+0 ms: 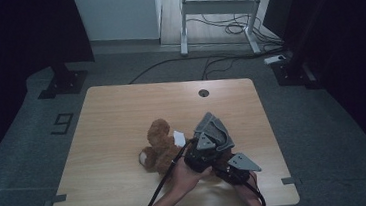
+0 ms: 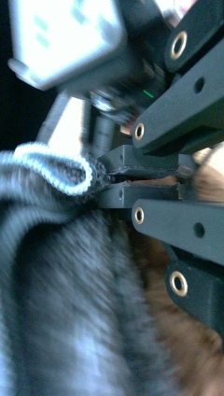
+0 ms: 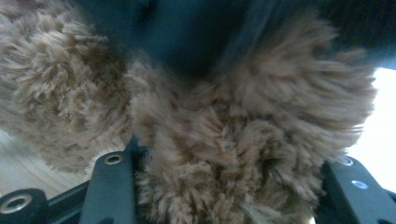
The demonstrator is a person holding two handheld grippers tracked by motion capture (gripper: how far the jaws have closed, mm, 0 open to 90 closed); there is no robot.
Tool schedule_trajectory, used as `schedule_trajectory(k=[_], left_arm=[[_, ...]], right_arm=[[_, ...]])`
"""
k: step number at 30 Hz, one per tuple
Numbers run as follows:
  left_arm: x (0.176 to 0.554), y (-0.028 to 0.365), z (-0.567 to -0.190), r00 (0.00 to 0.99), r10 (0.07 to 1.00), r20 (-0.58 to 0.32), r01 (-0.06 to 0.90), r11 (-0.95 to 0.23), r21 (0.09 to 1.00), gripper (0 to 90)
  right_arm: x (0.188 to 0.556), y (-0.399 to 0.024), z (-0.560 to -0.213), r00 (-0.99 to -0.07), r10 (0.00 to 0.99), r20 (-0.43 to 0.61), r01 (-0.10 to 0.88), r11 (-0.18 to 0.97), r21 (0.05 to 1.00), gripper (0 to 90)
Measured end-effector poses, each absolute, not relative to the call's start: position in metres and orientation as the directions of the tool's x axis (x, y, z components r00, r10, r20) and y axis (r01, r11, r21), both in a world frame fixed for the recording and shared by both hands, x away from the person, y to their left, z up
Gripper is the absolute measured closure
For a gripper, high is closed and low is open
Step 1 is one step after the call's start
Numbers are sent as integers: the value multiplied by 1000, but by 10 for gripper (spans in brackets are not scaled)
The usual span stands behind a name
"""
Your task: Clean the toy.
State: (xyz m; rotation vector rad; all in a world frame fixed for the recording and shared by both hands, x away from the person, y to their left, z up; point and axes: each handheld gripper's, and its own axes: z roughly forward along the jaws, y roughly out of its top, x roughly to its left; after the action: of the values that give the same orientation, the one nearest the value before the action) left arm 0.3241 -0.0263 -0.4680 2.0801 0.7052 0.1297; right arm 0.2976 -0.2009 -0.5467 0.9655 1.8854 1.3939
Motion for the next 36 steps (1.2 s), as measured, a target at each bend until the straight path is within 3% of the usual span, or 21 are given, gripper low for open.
schedule_trajectory(k=[4, 9, 10, 17, 24, 32, 36], left_arm=[[327, -9, -476, 811, 536, -232, 481, -387, 787, 847], [327, 20, -477, 784, 592, -185, 480, -391, 785, 847], [330, 36, -477, 775, 589, -229, 508, -365, 781, 847], [322, 78, -468, 752, 626, -205, 506, -349, 789, 848], [332, 148, -461, 645, 739, -195, 549, -270, 791, 846], [352, 178, -446, 564, 802, -198, 557, -192, 808, 846], [357, 167, -436, 586, 786, -196, 539, -198, 818, 844]], right_arm=[[298, -202, -548, -559, 828, -40, 208, 187, 960, 442], [300, -202, -547, -554, 832, -31, 214, 178, 960, 440], [299, -202, -547, -555, 831, -32, 210, 178, 961, 440], [300, -201, -547, -558, 829, -29, 210, 175, 962, 438], [300, -202, -547, -558, 830, -25, 208, 169, 963, 435], [301, -202, -547, -554, 832, -21, 209, 163, 964, 433], [302, -202, -547, -551, 834, -18, 210, 159, 965, 433]])
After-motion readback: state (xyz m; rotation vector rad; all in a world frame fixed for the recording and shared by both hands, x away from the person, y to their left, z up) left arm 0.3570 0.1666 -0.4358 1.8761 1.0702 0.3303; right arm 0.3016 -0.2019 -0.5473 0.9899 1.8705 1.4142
